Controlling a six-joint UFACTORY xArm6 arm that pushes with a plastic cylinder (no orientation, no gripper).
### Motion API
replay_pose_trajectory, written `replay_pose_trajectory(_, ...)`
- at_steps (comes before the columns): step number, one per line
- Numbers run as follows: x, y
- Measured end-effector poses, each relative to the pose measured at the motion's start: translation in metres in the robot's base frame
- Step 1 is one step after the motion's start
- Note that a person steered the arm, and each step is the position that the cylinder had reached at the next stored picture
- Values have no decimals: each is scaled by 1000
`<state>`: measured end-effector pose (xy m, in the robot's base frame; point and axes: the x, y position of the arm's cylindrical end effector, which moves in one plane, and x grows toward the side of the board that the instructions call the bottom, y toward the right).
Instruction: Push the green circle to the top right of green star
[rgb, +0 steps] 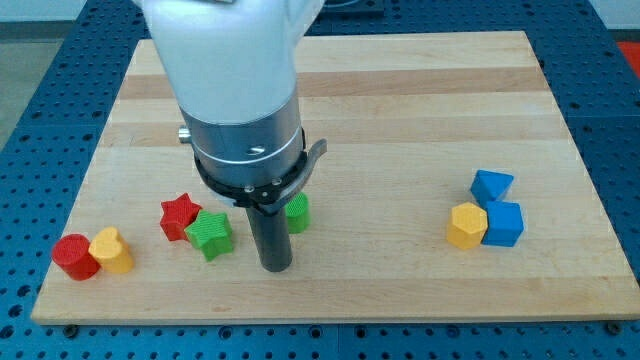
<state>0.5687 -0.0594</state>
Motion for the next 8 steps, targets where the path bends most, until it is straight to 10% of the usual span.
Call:
replay_pose_trajectory(3, -67, 28)
replay_pose_trajectory(8, -60, -43)
